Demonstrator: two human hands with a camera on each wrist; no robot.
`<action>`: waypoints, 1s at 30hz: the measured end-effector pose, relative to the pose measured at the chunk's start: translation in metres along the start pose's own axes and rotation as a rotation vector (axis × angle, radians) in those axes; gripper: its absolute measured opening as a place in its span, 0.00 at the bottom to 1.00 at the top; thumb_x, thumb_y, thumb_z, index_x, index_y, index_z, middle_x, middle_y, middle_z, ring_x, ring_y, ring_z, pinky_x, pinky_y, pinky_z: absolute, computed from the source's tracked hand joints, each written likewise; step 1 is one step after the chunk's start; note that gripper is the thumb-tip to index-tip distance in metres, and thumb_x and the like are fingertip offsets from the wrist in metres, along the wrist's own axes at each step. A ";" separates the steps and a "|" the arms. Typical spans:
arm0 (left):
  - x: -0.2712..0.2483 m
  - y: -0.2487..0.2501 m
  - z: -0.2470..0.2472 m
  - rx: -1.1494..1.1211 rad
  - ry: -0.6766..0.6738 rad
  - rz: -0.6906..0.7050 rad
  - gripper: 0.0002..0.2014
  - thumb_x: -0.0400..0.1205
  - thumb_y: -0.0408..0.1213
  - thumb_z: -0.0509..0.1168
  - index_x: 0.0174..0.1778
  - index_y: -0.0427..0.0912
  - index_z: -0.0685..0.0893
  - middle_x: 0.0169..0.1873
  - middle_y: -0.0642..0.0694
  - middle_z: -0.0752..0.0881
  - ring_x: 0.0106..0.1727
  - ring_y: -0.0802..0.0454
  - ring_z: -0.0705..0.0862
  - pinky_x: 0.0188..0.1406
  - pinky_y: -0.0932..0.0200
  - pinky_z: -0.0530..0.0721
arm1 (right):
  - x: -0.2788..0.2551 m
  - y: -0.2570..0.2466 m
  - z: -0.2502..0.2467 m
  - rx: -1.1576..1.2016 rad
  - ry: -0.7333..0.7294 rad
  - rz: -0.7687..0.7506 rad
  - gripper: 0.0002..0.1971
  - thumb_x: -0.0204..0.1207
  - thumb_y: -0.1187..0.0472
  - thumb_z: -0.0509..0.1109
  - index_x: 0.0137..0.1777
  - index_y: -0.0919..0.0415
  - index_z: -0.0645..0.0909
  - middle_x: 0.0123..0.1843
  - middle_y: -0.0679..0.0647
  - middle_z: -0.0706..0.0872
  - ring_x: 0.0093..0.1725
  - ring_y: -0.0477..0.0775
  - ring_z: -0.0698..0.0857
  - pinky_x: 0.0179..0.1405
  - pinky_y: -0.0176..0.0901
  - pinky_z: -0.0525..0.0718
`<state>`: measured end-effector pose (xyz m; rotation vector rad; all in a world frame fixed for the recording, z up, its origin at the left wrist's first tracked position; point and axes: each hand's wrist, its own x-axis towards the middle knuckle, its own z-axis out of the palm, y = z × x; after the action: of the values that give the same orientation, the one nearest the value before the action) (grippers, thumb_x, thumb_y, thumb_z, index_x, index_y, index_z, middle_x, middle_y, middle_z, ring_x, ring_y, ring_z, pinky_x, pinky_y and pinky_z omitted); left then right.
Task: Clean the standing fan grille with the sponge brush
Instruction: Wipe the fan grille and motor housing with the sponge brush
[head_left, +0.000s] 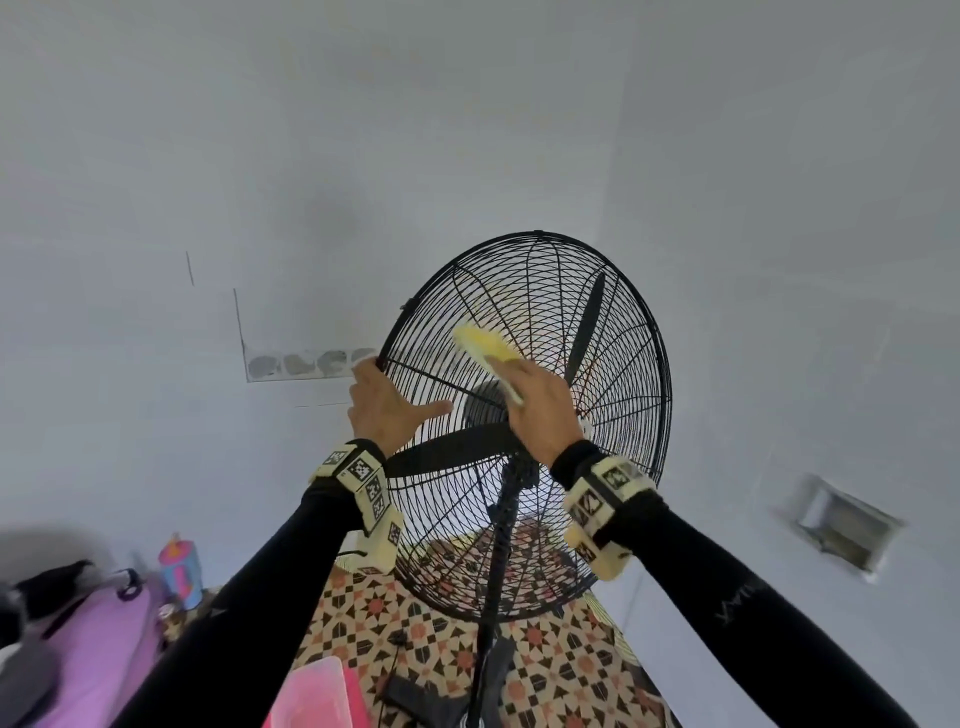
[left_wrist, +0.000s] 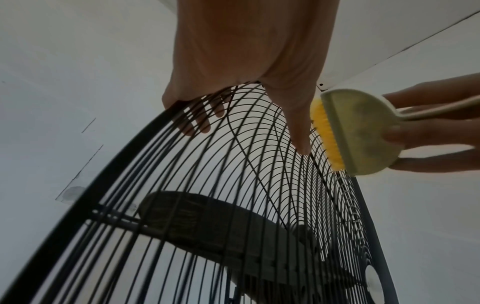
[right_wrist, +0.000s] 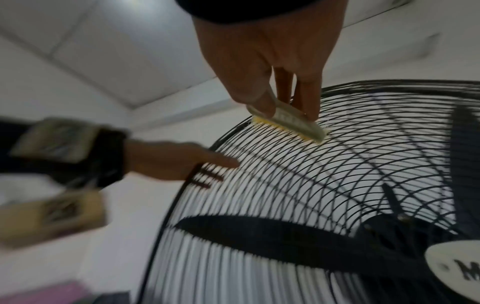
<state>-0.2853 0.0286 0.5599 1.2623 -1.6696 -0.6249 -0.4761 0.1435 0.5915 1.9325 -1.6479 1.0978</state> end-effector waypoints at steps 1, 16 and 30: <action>0.001 -0.001 -0.001 -0.002 -0.001 -0.003 0.61 0.60 0.60 0.88 0.79 0.42 0.59 0.74 0.38 0.75 0.75 0.35 0.76 0.74 0.29 0.78 | -0.011 -0.005 0.001 0.037 -0.058 -0.042 0.22 0.81 0.71 0.72 0.74 0.59 0.81 0.66 0.61 0.89 0.54 0.50 0.88 0.60 0.49 0.89; -0.004 -0.006 0.000 0.000 0.017 0.021 0.61 0.60 0.63 0.87 0.80 0.41 0.60 0.75 0.37 0.74 0.75 0.34 0.75 0.72 0.27 0.78 | -0.030 -0.014 0.007 0.067 0.022 0.165 0.17 0.77 0.65 0.77 0.65 0.55 0.88 0.60 0.53 0.90 0.50 0.47 0.84 0.57 0.41 0.85; -0.007 -0.012 0.001 -0.019 0.053 0.079 0.58 0.61 0.63 0.86 0.78 0.41 0.63 0.71 0.40 0.74 0.72 0.37 0.76 0.69 0.29 0.80 | -0.013 0.002 -0.011 0.122 0.091 0.324 0.15 0.80 0.56 0.78 0.64 0.56 0.89 0.47 0.47 0.92 0.34 0.44 0.88 0.34 0.32 0.85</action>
<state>-0.2807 0.0305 0.5470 1.1835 -1.6577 -0.5533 -0.4820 0.1598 0.5881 1.6935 -1.9282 1.4151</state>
